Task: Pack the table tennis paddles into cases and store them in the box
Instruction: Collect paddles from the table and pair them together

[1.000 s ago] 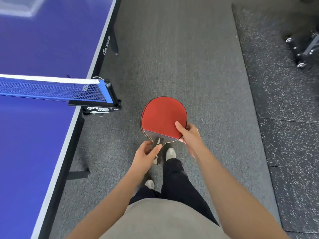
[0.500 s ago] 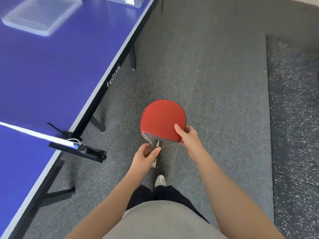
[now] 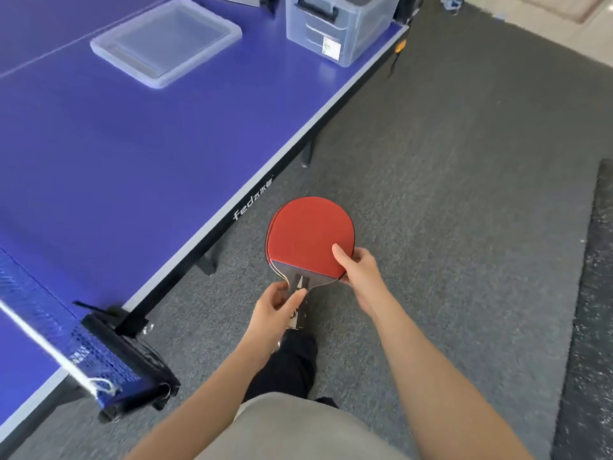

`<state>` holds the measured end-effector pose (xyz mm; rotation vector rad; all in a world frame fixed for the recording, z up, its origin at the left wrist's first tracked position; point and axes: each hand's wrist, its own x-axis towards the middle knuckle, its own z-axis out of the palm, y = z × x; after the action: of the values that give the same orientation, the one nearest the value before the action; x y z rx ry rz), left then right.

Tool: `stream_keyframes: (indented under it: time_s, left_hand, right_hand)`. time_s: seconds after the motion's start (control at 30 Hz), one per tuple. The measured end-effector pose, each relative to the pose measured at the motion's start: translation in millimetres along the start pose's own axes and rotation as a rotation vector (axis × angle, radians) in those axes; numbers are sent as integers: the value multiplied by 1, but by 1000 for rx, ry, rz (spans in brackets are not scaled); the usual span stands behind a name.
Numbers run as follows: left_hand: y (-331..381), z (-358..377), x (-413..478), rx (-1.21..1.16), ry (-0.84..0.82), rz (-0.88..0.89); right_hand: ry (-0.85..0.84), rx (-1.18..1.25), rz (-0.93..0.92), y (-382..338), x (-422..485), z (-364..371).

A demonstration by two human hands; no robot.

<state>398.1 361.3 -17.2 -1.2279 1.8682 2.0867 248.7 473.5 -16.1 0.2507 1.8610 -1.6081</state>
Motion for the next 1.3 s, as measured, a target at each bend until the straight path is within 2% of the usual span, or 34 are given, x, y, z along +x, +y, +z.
stream_keyframes:
  time_s: [0.23,0.5,0.83,0.97,1.17,1.3]
  left_hand:
    - [62,-14,65,-109,115,4]
    - [91,-60,91,-348,431,-25]
    - [103,-94,118,-574,799,-58]
    - [109,-99,126,-640,897,-87]
    - [107,-124,127,-675,974,-138]
    - [94,-152,123,-670,980,-163]
  right_hand:
    - [-130,-171,-24,-75,85,47]
    - [-449,-423,-66,-128,133,153]
    - [-839,-707,-71,-151,174,275]
    - [-953,-841,-85,-157,185,308]
    - [-1044,-948,-71,-145,188,351]
    - [-1047,-952,-37,-131,182,379]
